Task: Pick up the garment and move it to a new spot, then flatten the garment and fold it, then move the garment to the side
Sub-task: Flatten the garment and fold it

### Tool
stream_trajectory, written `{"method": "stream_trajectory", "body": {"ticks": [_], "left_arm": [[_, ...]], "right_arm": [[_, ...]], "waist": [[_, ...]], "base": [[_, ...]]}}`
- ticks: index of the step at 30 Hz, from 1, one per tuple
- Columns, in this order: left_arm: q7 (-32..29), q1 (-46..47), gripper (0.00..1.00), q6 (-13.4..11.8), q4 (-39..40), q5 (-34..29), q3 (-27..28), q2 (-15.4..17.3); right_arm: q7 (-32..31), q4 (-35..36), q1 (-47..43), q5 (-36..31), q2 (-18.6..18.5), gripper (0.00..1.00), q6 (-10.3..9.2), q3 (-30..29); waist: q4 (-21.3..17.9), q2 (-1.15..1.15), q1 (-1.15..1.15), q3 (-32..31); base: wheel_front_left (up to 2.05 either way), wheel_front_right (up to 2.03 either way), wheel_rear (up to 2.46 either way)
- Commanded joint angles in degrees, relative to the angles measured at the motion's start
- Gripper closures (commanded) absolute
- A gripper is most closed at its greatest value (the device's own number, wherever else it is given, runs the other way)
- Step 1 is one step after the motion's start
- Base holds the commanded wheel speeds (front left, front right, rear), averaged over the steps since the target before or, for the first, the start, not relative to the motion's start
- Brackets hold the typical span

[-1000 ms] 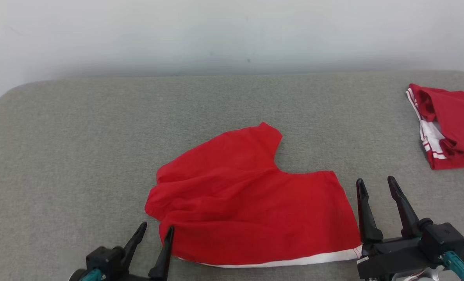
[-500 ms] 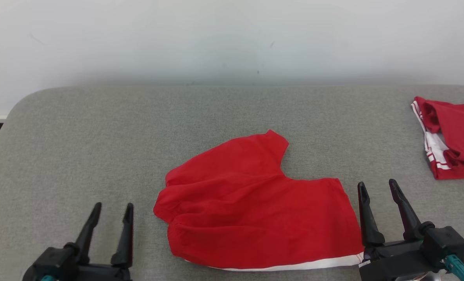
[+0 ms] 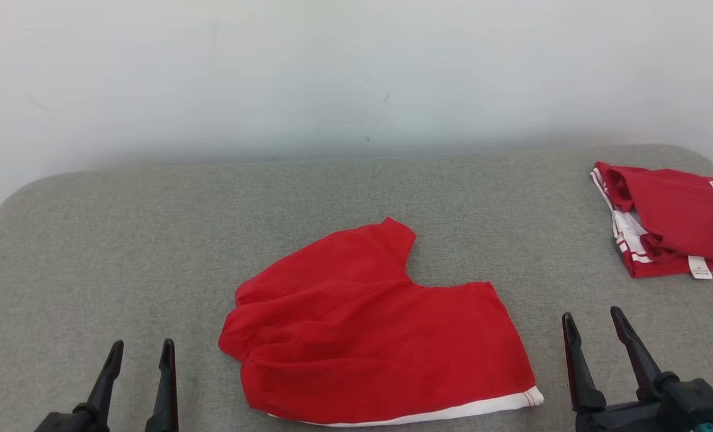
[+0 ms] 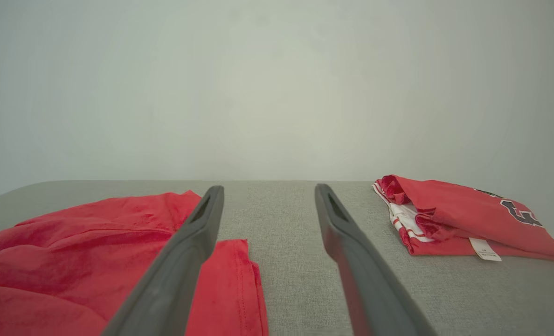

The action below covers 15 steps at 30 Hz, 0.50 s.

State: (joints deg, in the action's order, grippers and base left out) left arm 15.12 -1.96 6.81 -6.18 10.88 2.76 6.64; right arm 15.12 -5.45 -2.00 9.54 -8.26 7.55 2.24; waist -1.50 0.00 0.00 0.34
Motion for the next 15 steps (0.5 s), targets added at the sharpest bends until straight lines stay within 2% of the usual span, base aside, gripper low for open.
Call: {"method": "stream_trajectory", "body": {"ticks": [1,15], "left_arm": [[-0.01,-0.88,0.0,-0.02,-0.36,-0.2,0.0,0.28],[-0.01,-2.02,0.0,0.28,-0.3,-0.41,-1.16,0.59]], "right_arm": [[0.01,0.21,-1.0,-0.26,-0.13,0.0,-0.17,-0.21],[0.01,0.16,-2.58,-0.78,0.64,0.0,-0.17,-0.29]], "waist": [[-0.39,0.0,0.0,-0.35],[0.2,0.0,0.0,-0.89]], "base": [[0.0,0.0,0.0],[0.0,0.0,0.0]]}}
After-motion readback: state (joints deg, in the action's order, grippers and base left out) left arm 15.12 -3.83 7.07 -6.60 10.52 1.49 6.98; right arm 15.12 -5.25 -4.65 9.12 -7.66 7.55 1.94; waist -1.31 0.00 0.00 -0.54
